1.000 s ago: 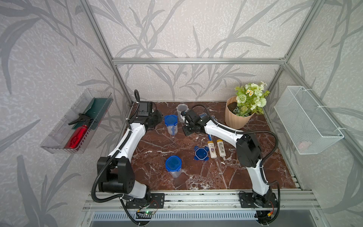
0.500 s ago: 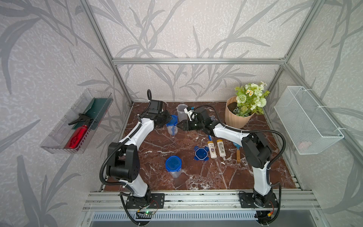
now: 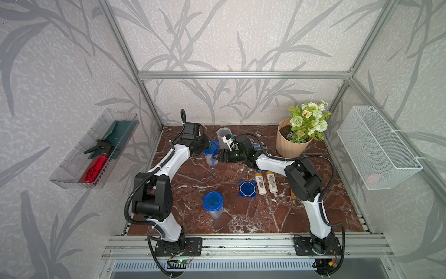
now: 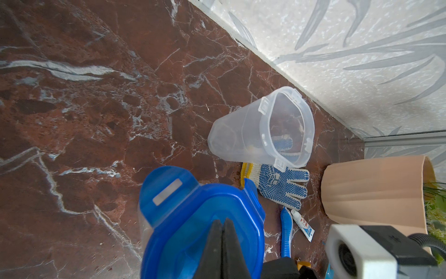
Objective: Take out toiletry kits
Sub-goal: Unfasten the latch on the container.
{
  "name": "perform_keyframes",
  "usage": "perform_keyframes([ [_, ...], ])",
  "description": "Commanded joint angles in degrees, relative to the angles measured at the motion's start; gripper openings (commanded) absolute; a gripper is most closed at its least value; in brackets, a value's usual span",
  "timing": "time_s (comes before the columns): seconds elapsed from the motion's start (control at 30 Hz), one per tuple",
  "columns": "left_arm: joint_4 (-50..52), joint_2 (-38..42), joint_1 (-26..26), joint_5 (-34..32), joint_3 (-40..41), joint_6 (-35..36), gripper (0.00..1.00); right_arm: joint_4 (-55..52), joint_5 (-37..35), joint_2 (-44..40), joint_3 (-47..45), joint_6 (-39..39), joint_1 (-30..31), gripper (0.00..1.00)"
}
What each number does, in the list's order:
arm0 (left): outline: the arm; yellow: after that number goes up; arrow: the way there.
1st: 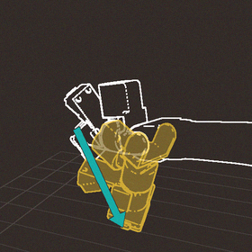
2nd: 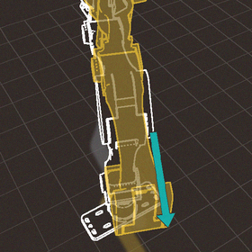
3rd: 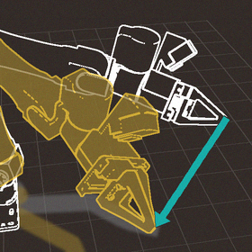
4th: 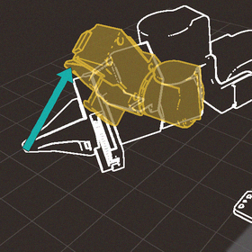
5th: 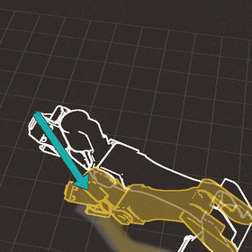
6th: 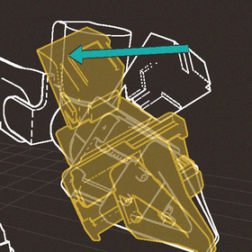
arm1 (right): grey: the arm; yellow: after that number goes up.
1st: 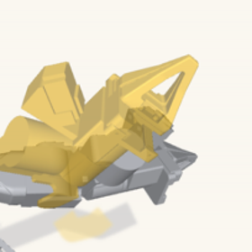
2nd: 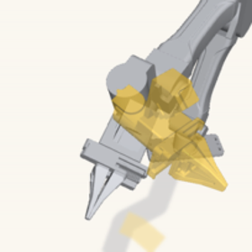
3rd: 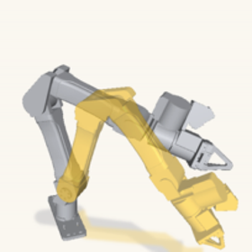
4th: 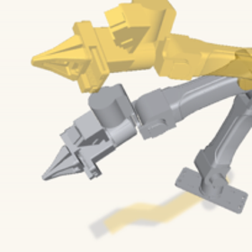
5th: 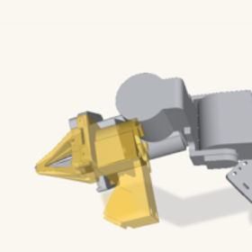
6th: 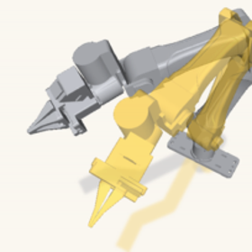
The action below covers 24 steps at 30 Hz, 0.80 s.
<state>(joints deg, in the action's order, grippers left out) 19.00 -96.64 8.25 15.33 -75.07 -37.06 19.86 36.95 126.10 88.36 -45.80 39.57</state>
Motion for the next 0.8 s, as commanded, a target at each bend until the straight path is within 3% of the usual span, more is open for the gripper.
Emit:
perform_keyframes([
  [0.0, 4.4, -2.0, 0.1, -0.1, 2.9, 0.6, 0.0, 8.9, 3.4, 1.8, 1.7, -4.6, -0.9, 0.57],
  [0.77, 3.2, -1.4, 1.0, 0.5, 8.9, -0.8, 0.0, 26.2, 7.4, 4.9, 0.8, -14.2, -2.4, 0.51],
])
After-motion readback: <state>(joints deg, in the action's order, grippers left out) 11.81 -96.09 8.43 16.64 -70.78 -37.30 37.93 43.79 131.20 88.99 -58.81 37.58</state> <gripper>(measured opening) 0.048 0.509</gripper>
